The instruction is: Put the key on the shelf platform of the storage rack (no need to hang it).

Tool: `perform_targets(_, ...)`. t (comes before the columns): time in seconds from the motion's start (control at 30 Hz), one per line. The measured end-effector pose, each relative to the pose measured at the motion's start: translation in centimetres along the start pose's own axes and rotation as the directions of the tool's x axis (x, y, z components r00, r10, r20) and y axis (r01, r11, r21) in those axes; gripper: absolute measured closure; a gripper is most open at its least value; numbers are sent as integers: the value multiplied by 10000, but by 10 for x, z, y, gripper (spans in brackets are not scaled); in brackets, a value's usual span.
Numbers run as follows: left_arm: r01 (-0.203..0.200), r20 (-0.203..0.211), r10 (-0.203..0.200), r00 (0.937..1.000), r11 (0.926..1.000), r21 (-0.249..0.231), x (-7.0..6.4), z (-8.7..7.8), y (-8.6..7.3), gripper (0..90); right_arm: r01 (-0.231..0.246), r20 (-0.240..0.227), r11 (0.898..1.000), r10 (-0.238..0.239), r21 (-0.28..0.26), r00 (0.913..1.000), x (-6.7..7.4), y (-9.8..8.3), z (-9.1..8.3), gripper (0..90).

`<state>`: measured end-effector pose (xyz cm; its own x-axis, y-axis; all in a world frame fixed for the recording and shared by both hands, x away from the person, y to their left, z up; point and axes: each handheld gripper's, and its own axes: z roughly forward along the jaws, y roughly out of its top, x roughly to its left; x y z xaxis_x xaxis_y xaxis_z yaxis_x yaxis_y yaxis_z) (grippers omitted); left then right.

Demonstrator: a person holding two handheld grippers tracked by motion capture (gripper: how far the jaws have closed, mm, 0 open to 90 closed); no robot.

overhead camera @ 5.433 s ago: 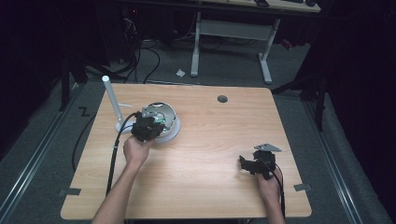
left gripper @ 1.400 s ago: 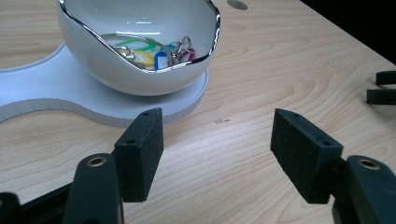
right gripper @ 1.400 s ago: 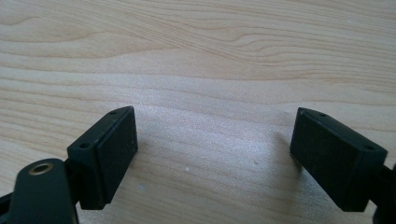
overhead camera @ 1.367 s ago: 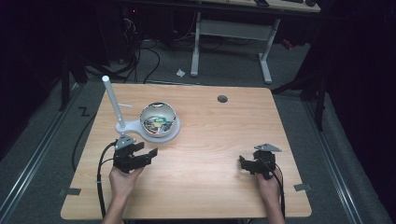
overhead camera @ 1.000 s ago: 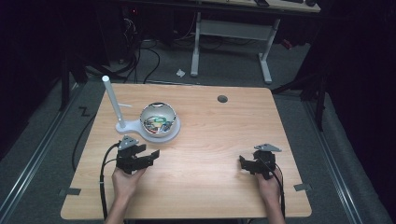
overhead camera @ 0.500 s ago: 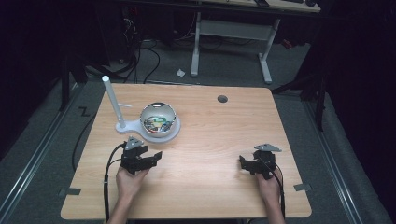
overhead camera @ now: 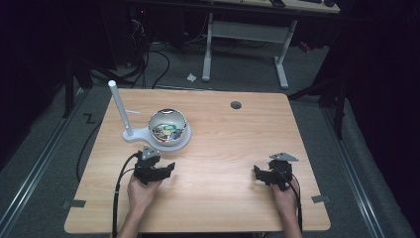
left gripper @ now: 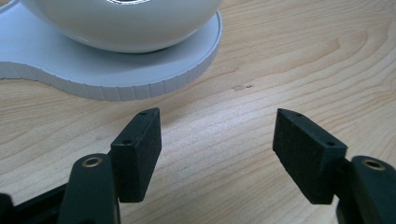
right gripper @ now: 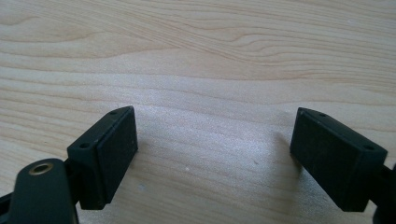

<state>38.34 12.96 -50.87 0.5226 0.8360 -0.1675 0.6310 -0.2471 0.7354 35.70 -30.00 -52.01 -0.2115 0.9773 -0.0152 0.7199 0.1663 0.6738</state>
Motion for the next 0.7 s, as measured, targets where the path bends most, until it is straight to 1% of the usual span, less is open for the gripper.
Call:
perform_targets(0.13,37,-43,-37,10000,10000,8,-1,5,-2,332,-2,2,10000,2,-1,10000,0,0,0,150)
perform_targets(0.2,43,-132,-41,9999,10000,81,0,8,-4,331,-3,0,10000,3,-1,10000,0,0,0,150)
perform_targets(0.27,-34,-227,36,9997,10000,84,1,10,-5,332,-3,0,10000,3,-1,10000,0,0,0,150)
perform_targets(0.33,68,-274,-65,9996,9999,131,0,11,-6,332,2,2,10000,-2,-2,10000,0,0,0,150)
perform_targets(0.37,46,-322,-41,9995,9999,162,0,12,-7,332,-3,-2,10000,3,0,10000,0,0,0,150)
perform_targets(0.43,-54,-456,67,9989,9996,279,1,14,-8,332,-2,1,10000,2,0,10000,0,0,0,150)
perform_targets(0.57,-188,-645,195,9977,9998,121,-1,16,-11,330,-7,4,10000,7,-5,10000,0,0,0,150)
perform_targets(0.63,-274,-786,285,9965,9995,146,-2,17,-11,331,-11,1,10000,11,-3,10000,0,0,0,150)
perform_targets(0.7,-506,-975,532,9938,9983,291,-5,18,-10,327,-11,1,10000,11,-6,10000,0,0,0,150)
